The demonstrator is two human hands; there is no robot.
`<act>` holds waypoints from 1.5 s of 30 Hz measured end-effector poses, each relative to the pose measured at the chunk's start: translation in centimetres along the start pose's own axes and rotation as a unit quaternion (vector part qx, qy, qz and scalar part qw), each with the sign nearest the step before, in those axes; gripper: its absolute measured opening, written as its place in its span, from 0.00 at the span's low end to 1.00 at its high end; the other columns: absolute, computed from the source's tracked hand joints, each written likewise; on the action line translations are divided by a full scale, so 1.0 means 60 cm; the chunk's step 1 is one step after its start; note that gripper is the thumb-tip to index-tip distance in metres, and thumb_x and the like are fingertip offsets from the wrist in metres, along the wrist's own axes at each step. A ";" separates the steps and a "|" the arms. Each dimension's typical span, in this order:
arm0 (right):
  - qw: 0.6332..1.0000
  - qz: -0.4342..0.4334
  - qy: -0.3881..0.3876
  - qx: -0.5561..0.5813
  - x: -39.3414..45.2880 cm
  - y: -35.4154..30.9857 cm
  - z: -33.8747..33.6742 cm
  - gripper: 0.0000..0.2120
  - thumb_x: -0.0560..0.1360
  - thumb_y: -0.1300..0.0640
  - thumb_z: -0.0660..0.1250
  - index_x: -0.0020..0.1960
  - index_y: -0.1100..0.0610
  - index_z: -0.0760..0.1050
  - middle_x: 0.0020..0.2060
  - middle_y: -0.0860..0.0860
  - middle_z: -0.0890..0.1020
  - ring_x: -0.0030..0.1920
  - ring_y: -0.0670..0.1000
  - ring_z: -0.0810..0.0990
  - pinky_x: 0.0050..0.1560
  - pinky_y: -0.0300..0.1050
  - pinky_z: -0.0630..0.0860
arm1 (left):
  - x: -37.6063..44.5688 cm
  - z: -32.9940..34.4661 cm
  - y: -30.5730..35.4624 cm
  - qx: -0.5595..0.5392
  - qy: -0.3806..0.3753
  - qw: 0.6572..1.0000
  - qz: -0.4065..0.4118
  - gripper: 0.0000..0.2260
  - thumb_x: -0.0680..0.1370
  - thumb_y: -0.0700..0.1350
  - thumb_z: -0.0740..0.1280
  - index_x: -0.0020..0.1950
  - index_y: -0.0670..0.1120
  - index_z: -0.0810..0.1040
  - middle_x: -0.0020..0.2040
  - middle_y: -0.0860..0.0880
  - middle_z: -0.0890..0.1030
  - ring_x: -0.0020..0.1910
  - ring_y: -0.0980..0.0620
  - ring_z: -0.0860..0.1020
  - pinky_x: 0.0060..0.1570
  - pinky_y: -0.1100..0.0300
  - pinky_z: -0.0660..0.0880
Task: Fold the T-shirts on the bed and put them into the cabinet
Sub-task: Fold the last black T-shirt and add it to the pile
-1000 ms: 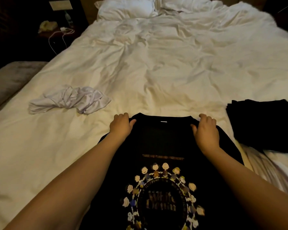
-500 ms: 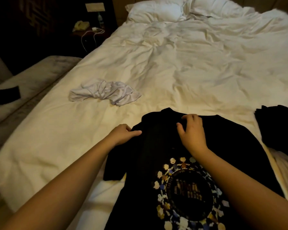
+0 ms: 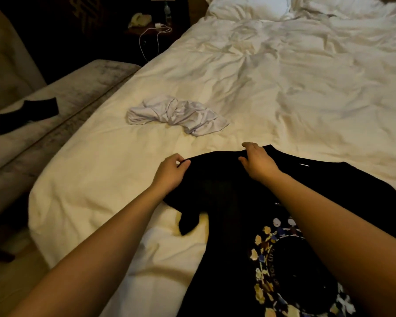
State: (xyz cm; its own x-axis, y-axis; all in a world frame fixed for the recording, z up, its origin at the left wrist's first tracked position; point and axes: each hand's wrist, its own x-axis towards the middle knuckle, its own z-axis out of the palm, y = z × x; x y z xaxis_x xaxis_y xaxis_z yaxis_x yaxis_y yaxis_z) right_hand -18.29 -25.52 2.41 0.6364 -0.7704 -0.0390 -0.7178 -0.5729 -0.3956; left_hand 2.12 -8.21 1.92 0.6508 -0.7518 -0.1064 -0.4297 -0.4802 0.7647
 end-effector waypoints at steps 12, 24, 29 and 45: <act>0.997 0.039 0.032 0.061 0.058 -0.006 0.001 0.10 0.81 0.57 0.61 0.53 0.62 0.78 0.49 0.58 0.81 0.49 0.59 0.79 0.48 0.51 0.76 | 0.043 -0.096 -0.054 -0.192 -0.148 0.960 -0.140 0.16 0.74 0.49 0.76 0.53 0.37 0.84 0.43 0.43 0.86 0.36 0.52 0.83 0.35 0.64 0.76; 0.973 -0.119 0.144 -0.133 -0.033 -0.067 0.077 0.15 0.77 0.45 0.64 0.43 0.56 0.79 0.41 0.53 0.82 0.50 0.58 0.78 0.52 0.53 0.64 | 0.053 -0.041 -0.097 -0.164 0.124 0.963 -0.172 0.13 0.81 0.50 0.66 0.53 0.40 0.79 0.51 0.42 0.83 0.51 0.42 0.81 0.52 0.50 0.78; 0.983 -0.047 0.057 -0.167 -0.060 -0.083 0.084 0.18 0.77 0.41 0.60 0.55 0.53 0.77 0.53 0.51 0.79 0.59 0.55 0.74 0.60 0.54 0.64 | 0.031 -0.037 -0.087 -0.242 -0.011 0.937 -0.254 0.20 0.75 0.51 0.75 0.56 0.37 0.79 0.47 0.43 0.84 0.43 0.45 0.83 0.36 0.58 0.76; 0.935 -0.323 0.059 -0.132 -0.137 -0.206 0.178 0.21 0.73 0.42 0.69 0.58 0.55 0.78 0.48 0.52 0.79 0.50 0.55 0.77 0.45 0.49 0.74 | 0.012 -0.053 -0.125 -0.132 0.070 0.976 -0.158 0.14 0.79 0.51 0.67 0.39 0.43 0.79 0.38 0.44 0.82 0.40 0.42 0.80 0.40 0.53 0.73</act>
State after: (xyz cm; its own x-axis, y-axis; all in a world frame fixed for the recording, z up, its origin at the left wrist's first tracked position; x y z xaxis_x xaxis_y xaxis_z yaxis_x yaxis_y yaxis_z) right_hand -11.62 -9.12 -2.15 0.9369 -0.2566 0.2376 -0.2492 -0.9665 -0.0610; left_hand 7.78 -3.70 -1.87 0.8117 -0.5074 -0.2892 -0.0303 -0.5312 0.8467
